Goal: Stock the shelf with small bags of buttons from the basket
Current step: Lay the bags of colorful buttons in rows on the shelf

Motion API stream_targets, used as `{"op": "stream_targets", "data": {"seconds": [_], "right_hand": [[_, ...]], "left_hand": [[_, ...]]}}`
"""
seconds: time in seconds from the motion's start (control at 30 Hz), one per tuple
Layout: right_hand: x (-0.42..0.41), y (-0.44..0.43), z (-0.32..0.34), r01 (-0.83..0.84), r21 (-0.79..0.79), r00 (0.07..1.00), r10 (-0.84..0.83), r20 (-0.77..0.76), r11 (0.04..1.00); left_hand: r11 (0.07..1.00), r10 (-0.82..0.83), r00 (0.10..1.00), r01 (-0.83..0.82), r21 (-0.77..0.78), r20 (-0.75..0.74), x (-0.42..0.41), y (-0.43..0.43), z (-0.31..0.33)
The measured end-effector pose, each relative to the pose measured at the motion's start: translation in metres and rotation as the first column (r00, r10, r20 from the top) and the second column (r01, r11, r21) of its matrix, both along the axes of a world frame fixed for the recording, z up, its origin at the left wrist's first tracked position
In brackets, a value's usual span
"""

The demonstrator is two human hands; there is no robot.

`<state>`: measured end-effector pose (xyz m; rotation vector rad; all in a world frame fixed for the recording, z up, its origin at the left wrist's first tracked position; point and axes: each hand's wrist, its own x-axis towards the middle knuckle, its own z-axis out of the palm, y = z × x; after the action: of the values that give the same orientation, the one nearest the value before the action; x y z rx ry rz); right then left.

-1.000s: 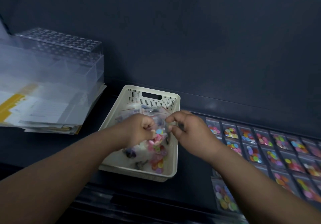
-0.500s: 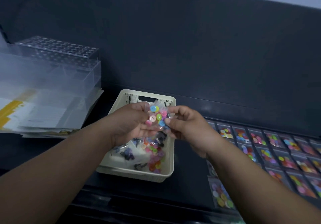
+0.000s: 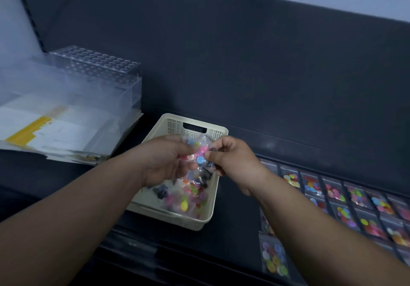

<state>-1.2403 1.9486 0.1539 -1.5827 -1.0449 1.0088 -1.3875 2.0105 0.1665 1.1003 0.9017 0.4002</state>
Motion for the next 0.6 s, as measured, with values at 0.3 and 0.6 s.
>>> {"op": "stream_targets", "data": {"seconds": [0.3, 0.6], "right_hand": [[-0.005, 0.016, -0.006, -0.008, 0.071, 0.958, -0.013, 0.287, 0.997], [-0.013, 0.022, -0.001, -0.028, 0.015, 0.996, 0.029, -0.08, 0.999]], "left_hand": [[0.942, 0.328, 0.942, -0.32, 0.102, -0.072, -0.008, 0.009, -0.014], [0.965, 0.196, 0.979, -0.183, 0.186, -0.054, -0.009, 0.014, -0.016]]}}
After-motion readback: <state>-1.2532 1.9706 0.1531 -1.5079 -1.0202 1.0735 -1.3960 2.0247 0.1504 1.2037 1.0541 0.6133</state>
